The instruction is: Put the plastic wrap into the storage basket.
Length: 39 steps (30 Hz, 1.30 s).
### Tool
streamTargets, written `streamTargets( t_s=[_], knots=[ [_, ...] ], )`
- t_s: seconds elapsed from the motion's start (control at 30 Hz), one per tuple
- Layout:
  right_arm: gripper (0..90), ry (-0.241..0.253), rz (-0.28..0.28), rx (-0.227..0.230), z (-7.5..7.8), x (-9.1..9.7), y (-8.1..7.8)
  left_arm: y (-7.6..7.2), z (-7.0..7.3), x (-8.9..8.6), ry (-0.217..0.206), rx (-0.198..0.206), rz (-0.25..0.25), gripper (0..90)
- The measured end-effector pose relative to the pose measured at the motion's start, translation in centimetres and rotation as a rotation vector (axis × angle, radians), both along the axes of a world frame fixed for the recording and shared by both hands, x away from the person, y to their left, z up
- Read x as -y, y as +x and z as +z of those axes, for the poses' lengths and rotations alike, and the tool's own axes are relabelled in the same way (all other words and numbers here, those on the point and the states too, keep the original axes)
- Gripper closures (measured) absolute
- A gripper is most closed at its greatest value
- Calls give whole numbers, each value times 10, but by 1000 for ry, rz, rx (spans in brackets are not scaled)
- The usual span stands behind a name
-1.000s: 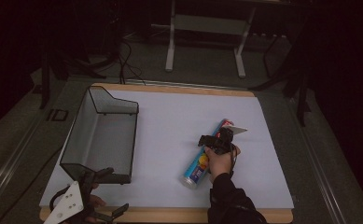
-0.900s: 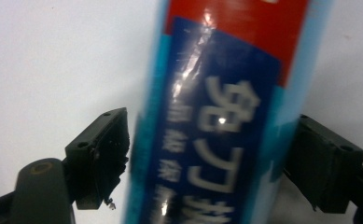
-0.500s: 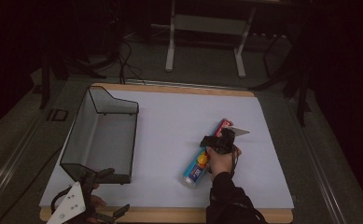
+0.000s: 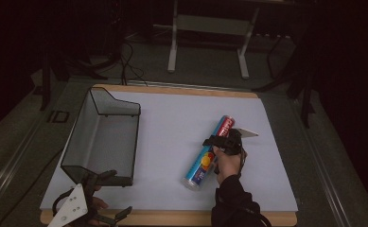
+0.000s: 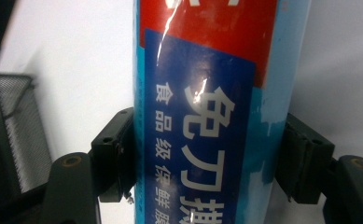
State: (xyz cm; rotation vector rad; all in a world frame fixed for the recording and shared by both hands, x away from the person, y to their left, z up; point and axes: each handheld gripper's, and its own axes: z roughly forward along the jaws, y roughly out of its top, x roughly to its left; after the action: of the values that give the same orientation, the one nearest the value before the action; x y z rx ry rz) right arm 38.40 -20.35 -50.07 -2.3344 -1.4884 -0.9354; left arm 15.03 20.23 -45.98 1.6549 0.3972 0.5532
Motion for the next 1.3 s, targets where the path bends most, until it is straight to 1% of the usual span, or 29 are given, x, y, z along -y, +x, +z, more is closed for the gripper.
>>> streamTargets(
  t_s=[0.03,0.1,0.13,0.17,0.23,0.33,0.4,0.43,0.53,0.63,0.67,0.8,0.9,1.0,1.2,1.3],
  knots=[
    [312,-7,17,17,3,-2,0,0,0,0,0,-1,-2,6],
    [313,-49,62,69,10,-8,2,0,0,0,2,-2,-1,6],
    [313,-50,84,79,14,-11,2,1,0,0,1,-1,-1,6],
    [314,-66,117,98,17,-15,4,1,0,0,2,-2,0,6],
    [314,-77,151,122,22,-20,4,1,0,0,-1,-5,-2,6],
    [315,-40,193,139,29,-25,7,1,0,0,-1,-4,-2,6],
    [315,-41,218,162,35,-31,8,1,0,-1,-5,-3,-2,6],
    [316,-52,241,178,40,-35,8,1,0,-1,-6,-3,-2,6],
    [317,-51,282,215,50,-43,9,0,0,-1,-8,-2,-2,6],
    [316,-51,312,247,62,-53,10,0,0,-1,-7,-3,-3,6],
    [316,-59,322,256,66,-57,10,0,0,-1,-8,-3,-3,6],
    [317,-56,361,291,80,-72,13,1,0,-2,-10,-8,-1,6],
    [316,-70,383,313,89,-85,16,1,0,-2,-12,-9,0,6],
    [317,-95,410,327,97,-98,19,0,0,-2,-8,-8,-1,6],
    [317,-111,433,345,109,-119,24,0,0,-2,-10,-10,1,6],
    [317,-140,456,366,115,-132,25,1,0,-2,-7,-12,0,6]
  ],
)
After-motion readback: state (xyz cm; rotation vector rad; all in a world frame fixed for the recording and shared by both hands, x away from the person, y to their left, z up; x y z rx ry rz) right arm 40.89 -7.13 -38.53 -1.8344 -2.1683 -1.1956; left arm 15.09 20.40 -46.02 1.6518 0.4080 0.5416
